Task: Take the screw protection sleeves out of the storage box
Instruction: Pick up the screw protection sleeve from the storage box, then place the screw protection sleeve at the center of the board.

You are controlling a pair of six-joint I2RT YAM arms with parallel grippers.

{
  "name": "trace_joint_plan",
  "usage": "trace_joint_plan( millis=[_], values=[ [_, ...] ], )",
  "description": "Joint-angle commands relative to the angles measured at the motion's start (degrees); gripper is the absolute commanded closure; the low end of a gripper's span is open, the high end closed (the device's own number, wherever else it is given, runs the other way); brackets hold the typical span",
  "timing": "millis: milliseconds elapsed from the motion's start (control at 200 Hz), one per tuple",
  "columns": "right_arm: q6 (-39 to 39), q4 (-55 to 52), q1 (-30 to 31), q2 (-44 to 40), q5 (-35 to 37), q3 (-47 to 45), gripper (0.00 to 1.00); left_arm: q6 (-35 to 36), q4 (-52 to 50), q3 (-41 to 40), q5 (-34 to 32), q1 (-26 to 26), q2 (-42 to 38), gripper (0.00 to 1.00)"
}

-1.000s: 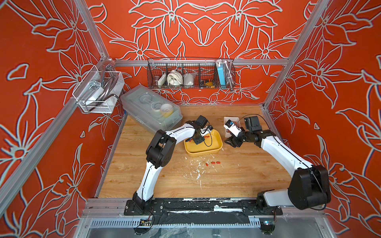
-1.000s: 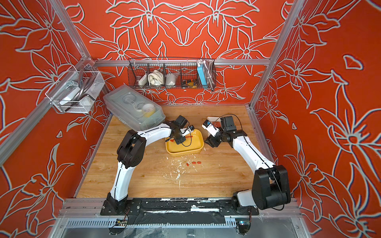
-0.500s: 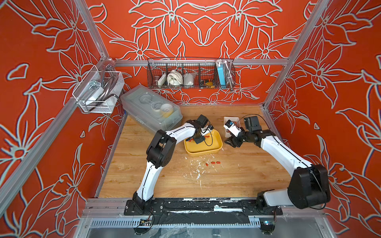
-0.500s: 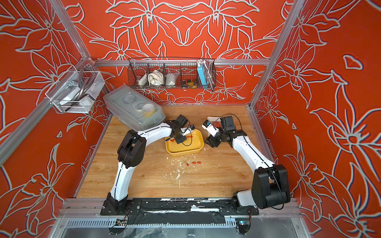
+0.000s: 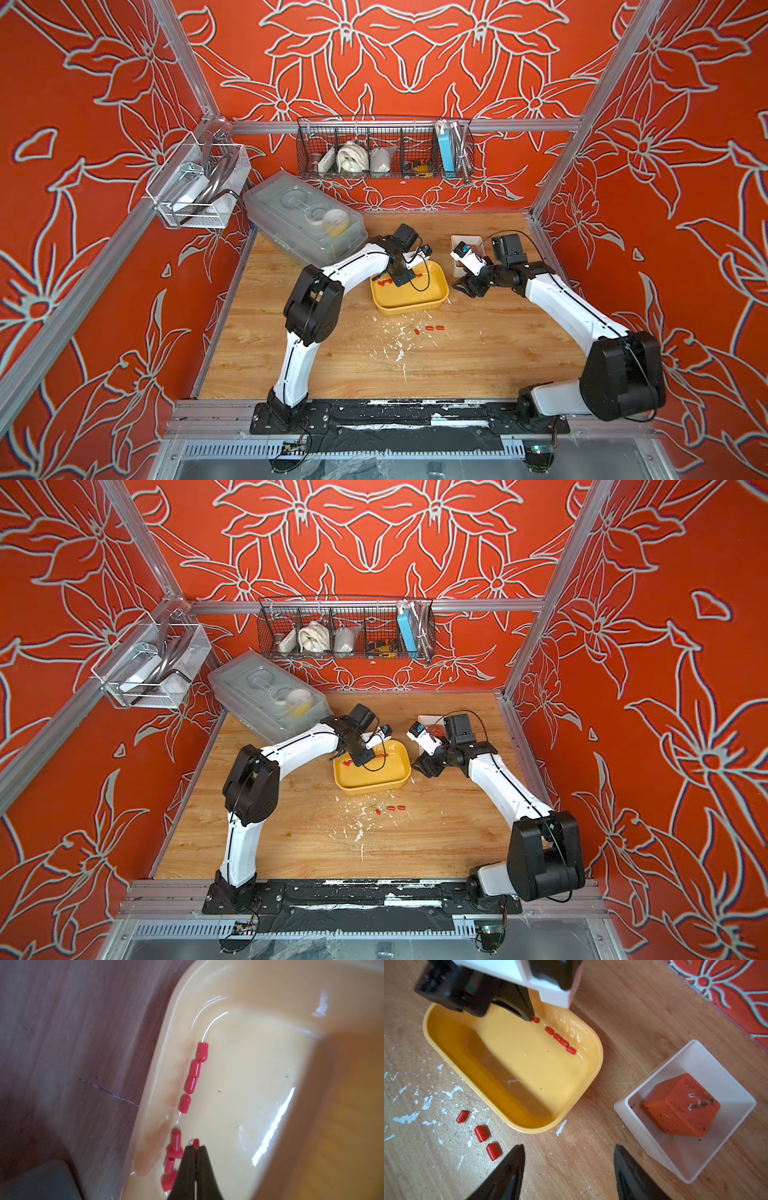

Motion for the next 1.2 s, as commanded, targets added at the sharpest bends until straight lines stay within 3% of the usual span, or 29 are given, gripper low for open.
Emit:
trace_joint_plan(
  millis=[0, 205, 305, 390, 545, 961, 1076, 1196],
  values=[
    [0.1, -0.2, -0.8, -0.6, -1.1, -0.9, 0.33, 1.1, -4.0, -2.8, 9.2, -0.3, -5.9, 1.00],
    [0.4, 0.1, -1.0, -0.8, -0.8, -0.8, 0.33, 6.3, -5.9, -14.2, 28.7, -0.3, -16.6, 1.00],
    [0.4, 0.1, -1.2, -0.7, -0.6, -0.8, 0.33, 9.0, -5.1, -20.4, 32.3, -0.9, -19.6, 1.00],
    [0.5, 0.1, -1.2, -0.6, -0.5, -0.8, 0.33, 11.9, -4.1, -24.7, 31.2, -2.1, -20.2, 1.00],
    [0.4, 0.0, -1.4, -0.1, -0.3, -0.8, 0.33, 13.0, 1.9, -29.5, 23.3, -4.8, -18.7, 1.00],
    [-0.2, 0.1, -2.1, 0.1, 0.1, -1.3, 0.33, 11.3, 7.9, -27.4, 13.8, -9.6, -10.3, 0.95],
    [-0.2, 0.2, -2.2, -0.2, 0.0, -1.4, 0.33, 10.0, 7.5, -25.8, 12.9, -10.4, -9.2, 0.89],
    [-0.2, 0.2, -2.3, -0.3, -0.2, -1.4, 0.33, 8.9, 6.0, -24.7, 13.4, -10.4, -9.8, 0.76]
  ],
)
